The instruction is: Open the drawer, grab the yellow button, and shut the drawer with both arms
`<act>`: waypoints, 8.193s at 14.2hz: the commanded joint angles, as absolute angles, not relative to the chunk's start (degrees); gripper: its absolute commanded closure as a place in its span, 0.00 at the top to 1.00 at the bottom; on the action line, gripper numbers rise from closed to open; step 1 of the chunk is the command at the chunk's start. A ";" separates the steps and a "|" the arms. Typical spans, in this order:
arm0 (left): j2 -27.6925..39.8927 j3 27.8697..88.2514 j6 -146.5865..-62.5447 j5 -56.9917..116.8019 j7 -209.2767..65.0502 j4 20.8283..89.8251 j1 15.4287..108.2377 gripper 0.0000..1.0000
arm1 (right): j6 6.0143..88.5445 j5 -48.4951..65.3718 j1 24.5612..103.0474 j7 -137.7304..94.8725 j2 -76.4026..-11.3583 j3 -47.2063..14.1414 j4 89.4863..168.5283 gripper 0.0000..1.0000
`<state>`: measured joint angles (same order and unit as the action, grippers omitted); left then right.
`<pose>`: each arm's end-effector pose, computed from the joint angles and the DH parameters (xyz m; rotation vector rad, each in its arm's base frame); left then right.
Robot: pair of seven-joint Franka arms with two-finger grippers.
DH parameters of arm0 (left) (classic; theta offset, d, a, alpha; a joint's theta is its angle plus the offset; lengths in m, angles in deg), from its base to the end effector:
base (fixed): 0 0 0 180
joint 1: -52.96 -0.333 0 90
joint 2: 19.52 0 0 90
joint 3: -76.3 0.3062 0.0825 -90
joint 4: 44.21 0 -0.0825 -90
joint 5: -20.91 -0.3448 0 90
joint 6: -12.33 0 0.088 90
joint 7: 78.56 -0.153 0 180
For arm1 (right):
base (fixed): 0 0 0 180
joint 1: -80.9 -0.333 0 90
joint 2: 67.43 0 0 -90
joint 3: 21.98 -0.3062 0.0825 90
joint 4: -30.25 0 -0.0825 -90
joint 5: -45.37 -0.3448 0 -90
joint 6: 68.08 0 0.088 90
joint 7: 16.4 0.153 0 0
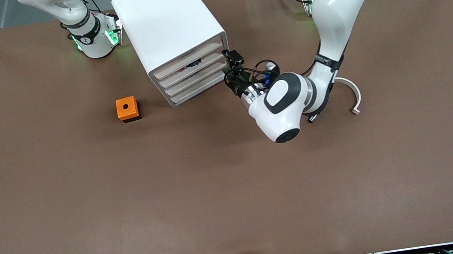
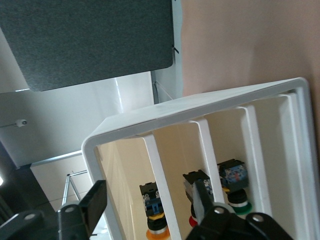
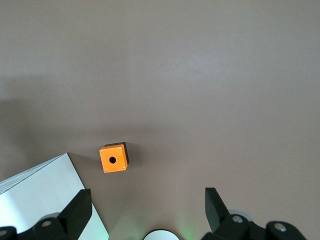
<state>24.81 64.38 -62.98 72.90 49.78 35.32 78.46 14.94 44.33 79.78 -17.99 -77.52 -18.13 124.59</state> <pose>0.4054 -0.4467 0.2843 -1.3441 -1.6204 1.4447 0.4467 -0.0212 0.6106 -3.1107 0.0260 0.0322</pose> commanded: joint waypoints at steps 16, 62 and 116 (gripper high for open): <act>27.32 64.43 -63.08 76.98 52.21 37.35 86.97 0.17 | 15.07 45.64 81.78 -21.05 -78.42 -18.29 125.17 1.00; 25.67 71.63 -66.76 77.36 -4.08 23.47 72.56 1.00 | 34.91 42.29 35.48 86.05 -56.28 -18.99 125.61 1.00; 13.09 67.07 -94.98 23.64 -12.12 34.63 92.77 1.00 | 54.68 42.47 80.36 -19.96 -38.09 -18.38 125.08 0.00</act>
<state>14.20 67.06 -94.54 23.81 -12.05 33.04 92.14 51.63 41.93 77.50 -13.33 -40.98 -17.17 125.94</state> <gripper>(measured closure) 0.000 0.595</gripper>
